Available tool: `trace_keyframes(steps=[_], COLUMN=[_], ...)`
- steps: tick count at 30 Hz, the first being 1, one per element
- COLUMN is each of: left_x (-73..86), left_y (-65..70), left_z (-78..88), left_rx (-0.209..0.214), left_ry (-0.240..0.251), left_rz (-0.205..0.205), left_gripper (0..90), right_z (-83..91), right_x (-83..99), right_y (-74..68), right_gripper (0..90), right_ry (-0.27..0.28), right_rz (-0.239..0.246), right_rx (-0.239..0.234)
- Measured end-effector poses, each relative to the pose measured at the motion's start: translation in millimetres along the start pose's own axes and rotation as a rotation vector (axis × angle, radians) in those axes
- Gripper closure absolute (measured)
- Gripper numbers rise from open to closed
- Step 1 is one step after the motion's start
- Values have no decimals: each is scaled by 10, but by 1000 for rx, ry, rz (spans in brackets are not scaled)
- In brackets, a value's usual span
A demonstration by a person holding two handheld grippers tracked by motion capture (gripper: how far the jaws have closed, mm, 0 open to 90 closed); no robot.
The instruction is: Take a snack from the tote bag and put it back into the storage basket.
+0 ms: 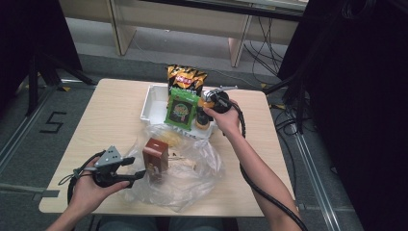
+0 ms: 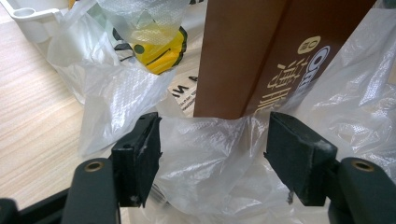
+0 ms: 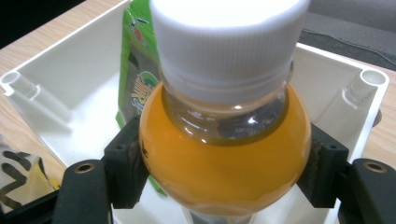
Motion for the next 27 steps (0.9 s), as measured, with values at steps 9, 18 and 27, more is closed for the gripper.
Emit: trace_keyframes(steps=[9,18,27], left_x=[4,5,-40], left_y=[-3,4,12], left_z=[2,-6,20], left_rx=[-4,-2,3], left_ry=[-5,-4,18], left_rz=[-5,-4,2], left_gripper=[351,351,335], right_z=[-34,-23,153], right_x=[92,121,108], right_y=[35,-11,1], right_gripper=[311,191,174], right_ry=[-30,-52,-39], right_rz=[20,26,52], right_rx=[10,7,35])
Point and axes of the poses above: each handheld gripper's, and its own axes: z roughly backward along the jaws, x roughly out of its underside, y roughly to its right, the point moved 10 cm from there along -z, roughly forward along the jaws, and after that the axes turned 12 degrees about y, right-handed, at the moved point
